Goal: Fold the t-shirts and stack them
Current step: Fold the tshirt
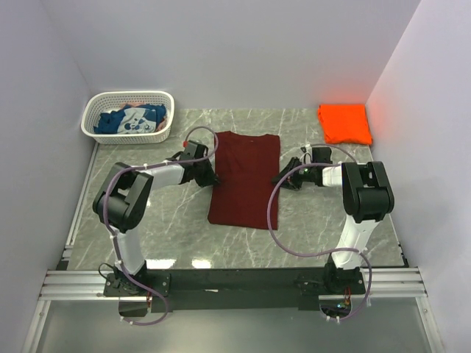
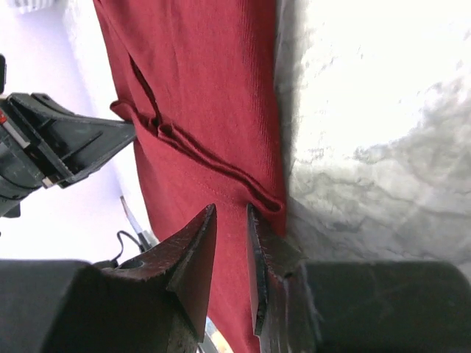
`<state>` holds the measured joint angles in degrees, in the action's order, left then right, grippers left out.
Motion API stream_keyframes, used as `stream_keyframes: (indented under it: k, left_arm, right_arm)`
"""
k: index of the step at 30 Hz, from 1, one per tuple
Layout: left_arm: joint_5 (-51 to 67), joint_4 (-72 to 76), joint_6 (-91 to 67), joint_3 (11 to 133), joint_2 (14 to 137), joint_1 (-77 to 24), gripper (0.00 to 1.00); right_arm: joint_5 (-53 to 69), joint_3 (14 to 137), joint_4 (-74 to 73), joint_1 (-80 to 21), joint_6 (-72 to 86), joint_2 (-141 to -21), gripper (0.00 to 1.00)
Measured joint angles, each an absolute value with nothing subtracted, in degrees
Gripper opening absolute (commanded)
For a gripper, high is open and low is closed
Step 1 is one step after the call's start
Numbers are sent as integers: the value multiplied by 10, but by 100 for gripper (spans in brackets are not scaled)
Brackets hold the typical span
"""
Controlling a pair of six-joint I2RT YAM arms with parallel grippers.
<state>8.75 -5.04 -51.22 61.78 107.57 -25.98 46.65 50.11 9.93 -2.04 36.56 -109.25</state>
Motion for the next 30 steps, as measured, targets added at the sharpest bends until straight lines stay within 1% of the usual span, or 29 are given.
stream_keyframes:
  k: [5, 7, 8, 9, 10, 11, 12, 13, 15, 16, 18, 20, 23, 30]
  left_arm:
    - [84, -67, -512, 605, 1053, -255, 4]
    - [72, -95, -508, 599, 1026, -255, 11]
    - [66, -110, -506, 597, 1011, -255, 15]
    - [59, -125, -502, 595, 991, -256, 27]
    - [50, -140, -497, 593, 969, -257, 32]
    - [41, -159, -492, 591, 944, -259, 37]
    - [32, -174, -486, 590, 925, -262, 47]
    - [23, -188, -483, 590, 907, -267, 53]
    - [0, -215, -470, 584, 870, -286, 65]
    - [-10, -225, -467, 577, 854, -297, 73]
    - [-30, -248, -463, 554, 820, -325, 79]
    - [-51, -277, -464, 527, 787, -356, 81]
    - [-70, -309, -473, 495, 758, -386, 79]
    - [-88, -332, -493, 460, 746, -411, 79]
  right_arm:
    - [442, 515, 69, -19, 353, -1081, 32]
    - [416, 514, 41, -19, 342, -1054, 34]
    - [403, 513, 25, -19, 336, -1037, 34]
    - [389, 511, 9, -21, 330, -1014, 35]
    - [376, 507, -3, -23, 325, -993, 40]
    - [355, 501, -21, -25, 318, -958, 43]
    - [335, 494, -36, -30, 313, -924, 45]
    - [317, 486, -47, -37, 308, -896, 48]
    - [272, 466, -74, -59, 300, -830, 50]
    - [249, 455, -85, -72, 296, -802, 51]
    - [202, 430, -121, -105, 295, -751, 52]
    - [153, 407, -161, -148, 301, -712, 52]
    - [95, 382, -221, -210, 320, -676, 52]
    - [30, 360, -289, -302, 377, -671, 52]
